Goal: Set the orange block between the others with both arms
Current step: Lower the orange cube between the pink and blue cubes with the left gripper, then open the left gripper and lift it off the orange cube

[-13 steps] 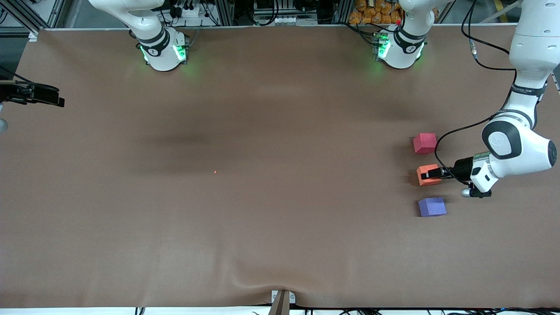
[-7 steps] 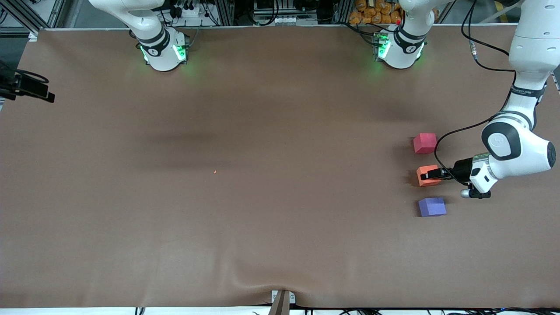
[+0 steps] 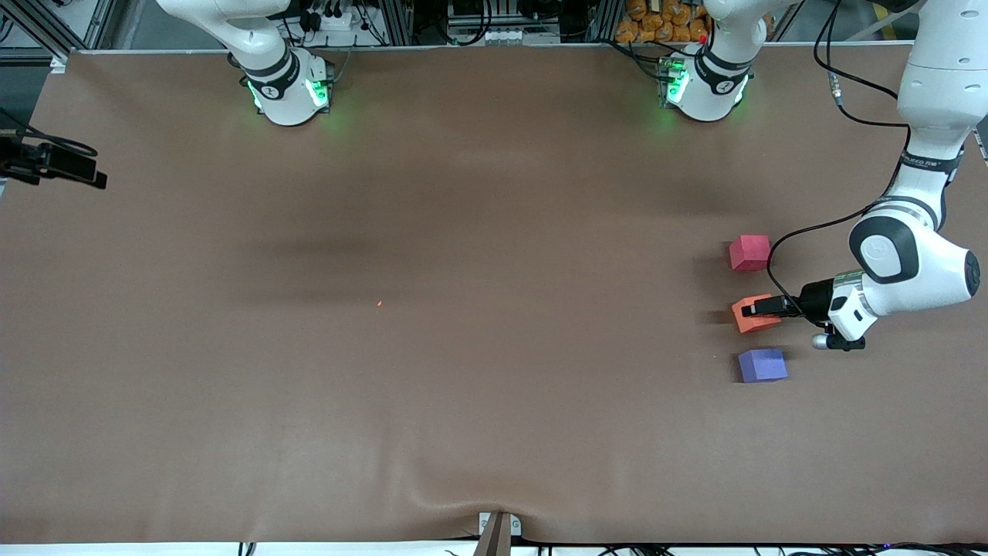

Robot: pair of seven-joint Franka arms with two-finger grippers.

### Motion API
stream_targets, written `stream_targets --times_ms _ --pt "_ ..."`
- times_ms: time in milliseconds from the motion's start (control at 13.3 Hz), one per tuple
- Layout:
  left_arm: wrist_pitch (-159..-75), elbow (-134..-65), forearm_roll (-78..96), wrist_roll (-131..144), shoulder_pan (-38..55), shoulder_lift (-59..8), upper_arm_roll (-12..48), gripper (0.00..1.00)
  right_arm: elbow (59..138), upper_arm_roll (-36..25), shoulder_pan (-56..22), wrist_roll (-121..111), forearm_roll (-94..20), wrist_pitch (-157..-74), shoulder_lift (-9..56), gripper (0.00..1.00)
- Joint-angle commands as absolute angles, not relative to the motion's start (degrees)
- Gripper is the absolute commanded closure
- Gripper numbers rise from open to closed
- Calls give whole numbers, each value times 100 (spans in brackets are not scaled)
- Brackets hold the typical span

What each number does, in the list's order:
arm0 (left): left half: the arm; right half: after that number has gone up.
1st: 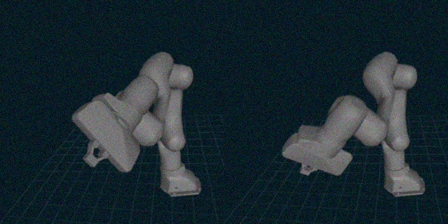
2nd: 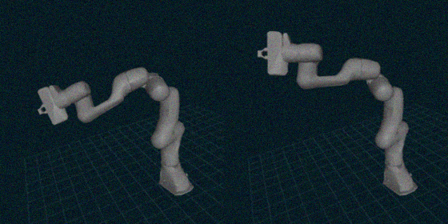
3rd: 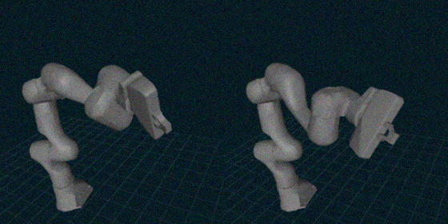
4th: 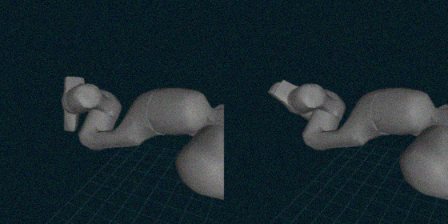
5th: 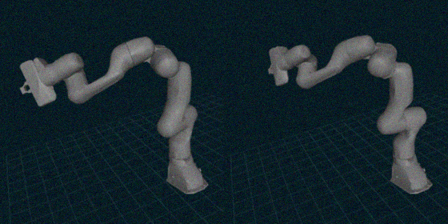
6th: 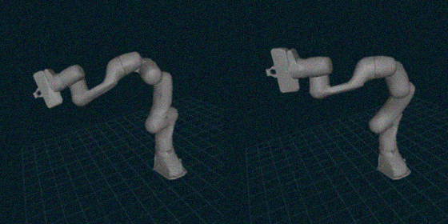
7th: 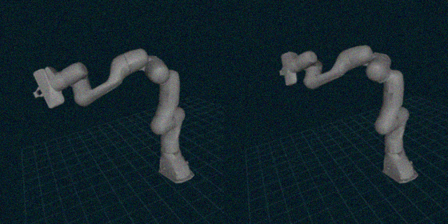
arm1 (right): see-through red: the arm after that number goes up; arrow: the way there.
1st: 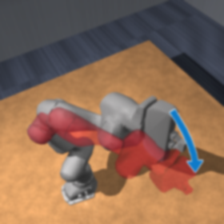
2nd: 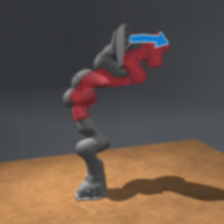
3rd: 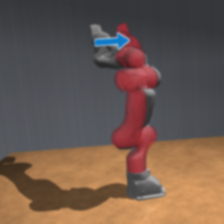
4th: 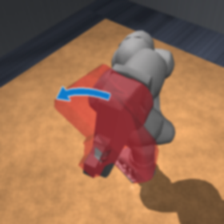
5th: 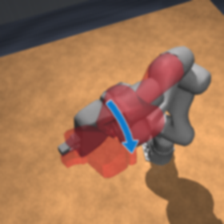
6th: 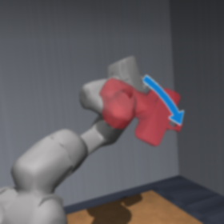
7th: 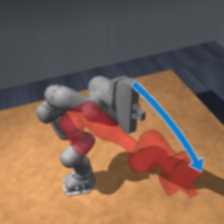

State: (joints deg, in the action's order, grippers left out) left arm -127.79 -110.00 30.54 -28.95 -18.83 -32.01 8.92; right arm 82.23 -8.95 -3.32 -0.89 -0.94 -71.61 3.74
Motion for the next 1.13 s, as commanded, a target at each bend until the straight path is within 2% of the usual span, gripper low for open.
stream_targets --times_ms 0,678,1055 --pt "-12701 -10864 3085 -2865 -1872 -3173 905 0 8200 -844 -334 -79 -158 -6996 308 0" --pt "-11665 -10311 2048 -1864 -1846 -2637 905 0 8130 -888 -448 -88 -158 -7295 422 0" --pt "-10602 -9722 1382 -652 -1837 -2023 984 0 8130 -861 -475 -79 -167 -7155 378 0"
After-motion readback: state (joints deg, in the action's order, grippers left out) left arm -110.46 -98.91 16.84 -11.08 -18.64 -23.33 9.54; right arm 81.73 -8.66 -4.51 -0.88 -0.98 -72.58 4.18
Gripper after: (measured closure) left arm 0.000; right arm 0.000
